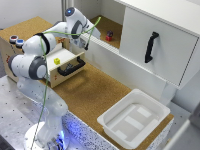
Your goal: Go towards the purple block and pick it up
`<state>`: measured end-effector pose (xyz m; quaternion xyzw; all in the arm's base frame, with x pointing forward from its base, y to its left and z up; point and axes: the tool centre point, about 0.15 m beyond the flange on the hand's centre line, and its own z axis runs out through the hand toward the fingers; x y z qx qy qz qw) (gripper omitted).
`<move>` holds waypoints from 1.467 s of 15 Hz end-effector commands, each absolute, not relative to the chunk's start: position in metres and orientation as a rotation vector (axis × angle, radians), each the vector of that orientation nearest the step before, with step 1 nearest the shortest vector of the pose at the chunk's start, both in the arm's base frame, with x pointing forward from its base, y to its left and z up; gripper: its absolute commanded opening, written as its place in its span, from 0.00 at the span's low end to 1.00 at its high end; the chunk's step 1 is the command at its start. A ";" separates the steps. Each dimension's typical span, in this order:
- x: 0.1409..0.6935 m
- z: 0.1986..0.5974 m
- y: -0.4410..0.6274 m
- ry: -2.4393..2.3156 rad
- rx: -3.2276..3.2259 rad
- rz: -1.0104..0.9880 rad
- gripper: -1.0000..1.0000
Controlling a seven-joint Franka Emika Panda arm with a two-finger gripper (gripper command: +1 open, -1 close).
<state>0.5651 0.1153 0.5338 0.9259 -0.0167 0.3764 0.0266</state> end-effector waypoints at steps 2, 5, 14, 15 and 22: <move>0.646 0.536 0.115 -0.024 2.856 0.913 1.00; 0.663 0.538 0.108 -0.053 2.882 0.889 1.00; 0.678 0.521 0.113 -0.024 2.916 0.827 1.00; 0.678 0.519 0.113 -0.029 2.922 0.824 1.00; 0.683 0.495 0.112 -0.031 2.978 0.800 0.00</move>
